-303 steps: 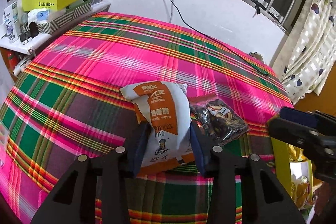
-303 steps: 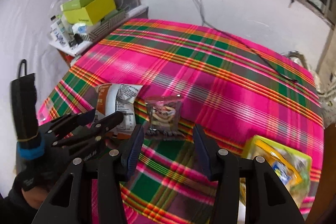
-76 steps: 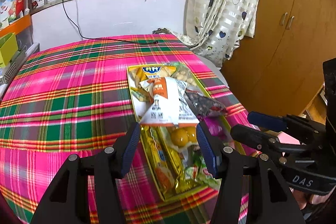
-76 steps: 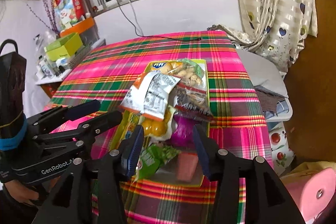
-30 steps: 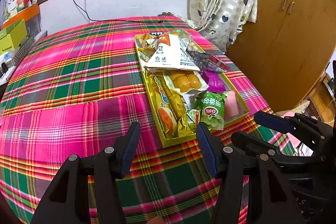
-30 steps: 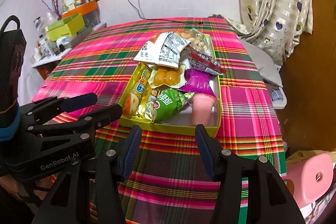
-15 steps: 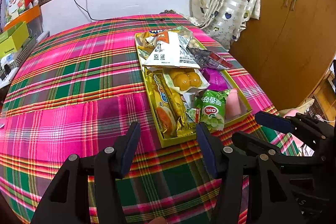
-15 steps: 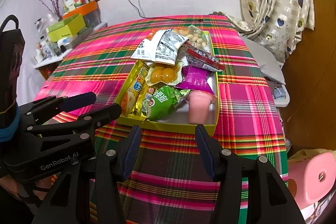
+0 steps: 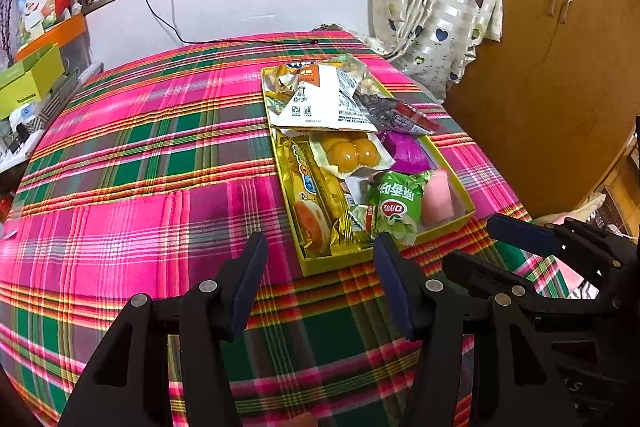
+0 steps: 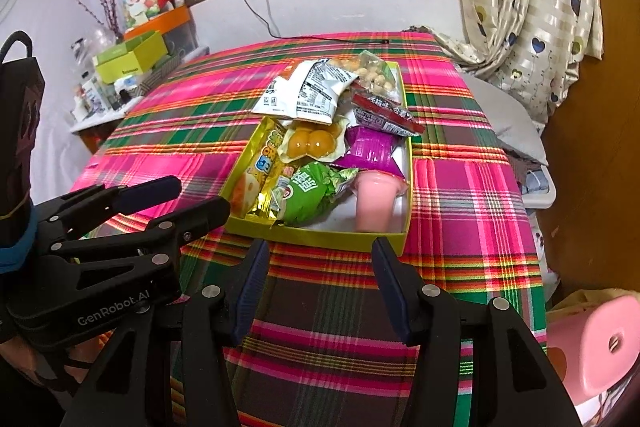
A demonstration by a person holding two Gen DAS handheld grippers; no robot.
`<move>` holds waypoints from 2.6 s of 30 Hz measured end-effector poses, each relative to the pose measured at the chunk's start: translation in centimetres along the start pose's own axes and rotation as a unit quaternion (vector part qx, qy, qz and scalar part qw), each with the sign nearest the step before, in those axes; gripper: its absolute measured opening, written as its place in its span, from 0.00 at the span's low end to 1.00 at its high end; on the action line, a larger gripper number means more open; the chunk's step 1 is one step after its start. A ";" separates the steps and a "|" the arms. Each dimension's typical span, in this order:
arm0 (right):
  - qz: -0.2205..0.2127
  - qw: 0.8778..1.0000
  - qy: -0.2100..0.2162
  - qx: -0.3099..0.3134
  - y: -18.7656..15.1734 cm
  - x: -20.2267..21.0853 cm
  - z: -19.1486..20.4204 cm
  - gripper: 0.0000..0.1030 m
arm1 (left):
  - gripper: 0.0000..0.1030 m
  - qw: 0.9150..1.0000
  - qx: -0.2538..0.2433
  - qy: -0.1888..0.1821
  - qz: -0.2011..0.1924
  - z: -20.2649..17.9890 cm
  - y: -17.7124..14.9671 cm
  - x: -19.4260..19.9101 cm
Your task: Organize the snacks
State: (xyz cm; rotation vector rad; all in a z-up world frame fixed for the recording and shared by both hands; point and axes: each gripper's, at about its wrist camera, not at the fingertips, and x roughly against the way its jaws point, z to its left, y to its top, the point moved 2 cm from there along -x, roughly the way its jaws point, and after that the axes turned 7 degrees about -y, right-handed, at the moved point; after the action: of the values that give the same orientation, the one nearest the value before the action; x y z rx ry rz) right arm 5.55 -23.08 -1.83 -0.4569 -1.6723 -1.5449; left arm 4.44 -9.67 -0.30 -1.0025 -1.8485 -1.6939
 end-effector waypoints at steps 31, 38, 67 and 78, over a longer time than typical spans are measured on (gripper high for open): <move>0.006 1.000 -0.022 0.002 2.4 -3.4 -0.8 0.51 | 0.55 0.999 0.030 0.031 0.007 -0.6 0.3 -2.0; 0.007 1.000 -0.022 0.002 2.7 -3.6 -0.9 0.51 | 0.55 0.999 0.034 0.032 0.007 -0.5 0.8 -2.2; 0.013 0.999 -0.035 0.009 3.5 -4.9 -0.6 0.51 | 0.55 0.998 0.045 0.040 0.018 -0.4 0.8 -3.4; 0.013 0.999 -0.036 0.011 3.5 -5.1 -0.6 0.51 | 0.55 0.998 0.048 0.041 0.020 -0.5 0.9 -3.5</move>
State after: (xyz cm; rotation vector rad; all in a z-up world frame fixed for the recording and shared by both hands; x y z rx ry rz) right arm 11.44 -21.68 -3.31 -0.5271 -1.7300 -1.5053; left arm 7.32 -10.88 -2.22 -0.9118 -1.8274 -1.5841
